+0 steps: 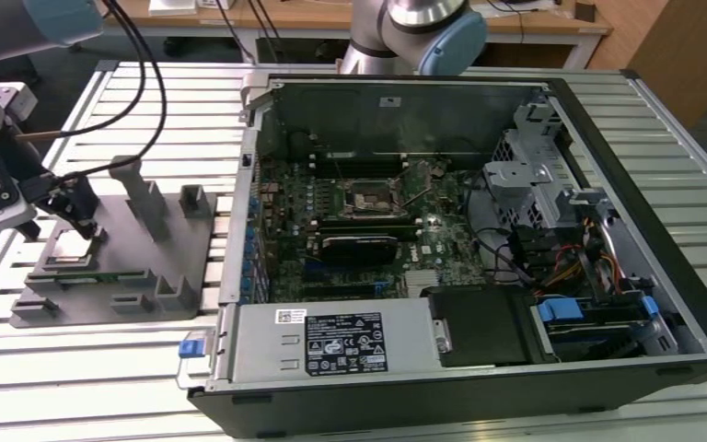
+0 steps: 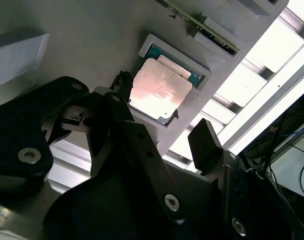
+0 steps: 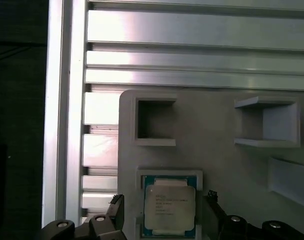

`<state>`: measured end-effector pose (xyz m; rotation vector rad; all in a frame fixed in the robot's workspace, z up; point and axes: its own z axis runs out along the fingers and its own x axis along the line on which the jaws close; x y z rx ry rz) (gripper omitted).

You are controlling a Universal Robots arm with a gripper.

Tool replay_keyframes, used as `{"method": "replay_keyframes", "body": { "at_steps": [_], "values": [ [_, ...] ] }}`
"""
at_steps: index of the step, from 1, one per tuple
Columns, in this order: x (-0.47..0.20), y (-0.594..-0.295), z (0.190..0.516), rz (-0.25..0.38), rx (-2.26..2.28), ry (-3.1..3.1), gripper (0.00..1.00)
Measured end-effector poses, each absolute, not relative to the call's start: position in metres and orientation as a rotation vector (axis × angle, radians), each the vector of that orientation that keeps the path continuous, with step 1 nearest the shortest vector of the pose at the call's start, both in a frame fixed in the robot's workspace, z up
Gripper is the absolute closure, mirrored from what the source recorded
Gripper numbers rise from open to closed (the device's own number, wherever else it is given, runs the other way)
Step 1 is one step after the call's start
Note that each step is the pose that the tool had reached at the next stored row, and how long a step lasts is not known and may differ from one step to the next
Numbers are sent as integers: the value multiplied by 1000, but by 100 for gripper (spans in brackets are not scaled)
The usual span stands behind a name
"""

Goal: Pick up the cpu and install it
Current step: 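Pick up the cpu and move it towards the insertion slot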

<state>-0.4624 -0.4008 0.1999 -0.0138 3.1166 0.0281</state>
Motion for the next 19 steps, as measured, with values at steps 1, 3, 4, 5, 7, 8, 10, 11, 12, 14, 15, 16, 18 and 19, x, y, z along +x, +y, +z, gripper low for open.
{"method": "replay_keyframes", "body": {
  "at_steps": [1, 3, 4, 5, 7, 8, 10, 11, 12, 14, 15, 16, 18, 19],
  "values": [
    [-462, -401, 198, 28, -11, 3116, 28],
    [-462, -401, 196, 28, -5, 3116, 28],
    [-462, -401, 195, 28, -2, 3117, 28],
    [-462, -401, 194, 28, 2, 3117, 28],
    [-462, -401, 192, 28, 6, 3116, 28],
    [-462, -401, 192, 27, 6, 3117, 28],
    [-460, -402, 191, 27, 7, 3117, 28],
    [-458, -402, 191, 28, 7, 3116, 28],
    [-458, -402, 190, 28, 7, 3116, 28],
    [-458, -402, 189, 27, 7, 3116, 28],
    [-458, -403, 188, 27, 7, 3116, 28],
    [-458, -403, 187, 27, 7, 3116, 28],
    [-458, -403, 186, 25, 10, 3116, 28],
    [-458, -403, 186, 23, 11, 3116, 28]
  ]
}}
